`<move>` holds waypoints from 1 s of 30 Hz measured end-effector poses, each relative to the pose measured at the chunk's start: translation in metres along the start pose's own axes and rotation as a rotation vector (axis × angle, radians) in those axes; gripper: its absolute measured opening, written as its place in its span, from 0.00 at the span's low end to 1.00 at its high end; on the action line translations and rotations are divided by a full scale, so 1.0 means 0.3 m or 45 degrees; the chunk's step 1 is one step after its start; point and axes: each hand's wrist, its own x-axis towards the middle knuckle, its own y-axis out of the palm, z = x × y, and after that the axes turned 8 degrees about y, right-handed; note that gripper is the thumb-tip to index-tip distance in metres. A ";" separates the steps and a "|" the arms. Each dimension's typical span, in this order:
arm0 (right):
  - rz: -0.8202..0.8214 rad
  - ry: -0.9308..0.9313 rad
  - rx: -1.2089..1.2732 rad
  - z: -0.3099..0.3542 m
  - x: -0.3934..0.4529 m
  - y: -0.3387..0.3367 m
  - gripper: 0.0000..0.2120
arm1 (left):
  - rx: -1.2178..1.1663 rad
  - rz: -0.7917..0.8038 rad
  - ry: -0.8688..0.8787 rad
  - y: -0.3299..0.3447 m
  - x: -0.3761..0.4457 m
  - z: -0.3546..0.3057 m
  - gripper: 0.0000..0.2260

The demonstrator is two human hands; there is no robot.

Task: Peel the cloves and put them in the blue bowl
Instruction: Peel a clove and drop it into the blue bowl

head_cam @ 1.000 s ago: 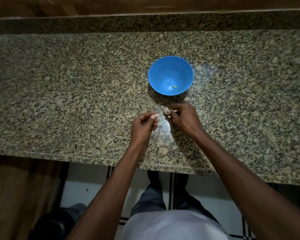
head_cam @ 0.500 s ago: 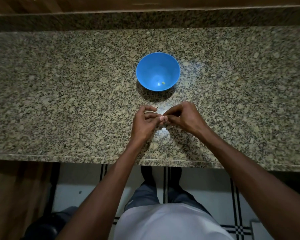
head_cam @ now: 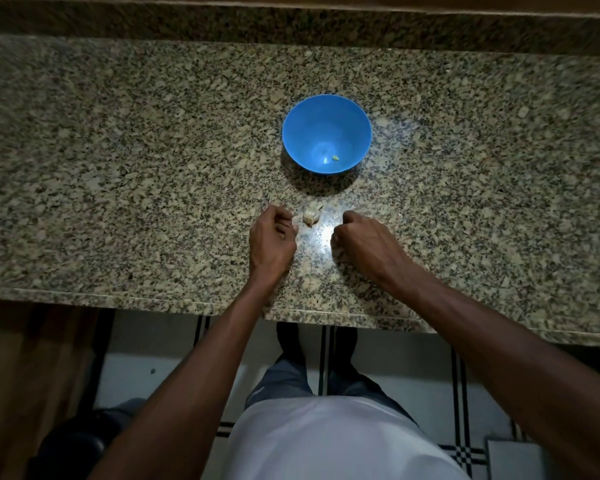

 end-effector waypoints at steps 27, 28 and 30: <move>-0.049 -0.078 -0.147 0.008 0.018 -0.011 0.08 | 0.015 0.103 0.041 0.004 0.038 0.028 0.06; -0.045 -0.089 -0.147 0.007 0.018 -0.012 0.08 | 0.009 0.106 0.044 0.004 0.038 0.031 0.06; -0.033 -0.109 -0.148 0.004 0.020 -0.014 0.09 | 0.003 0.105 0.049 0.004 0.040 0.034 0.06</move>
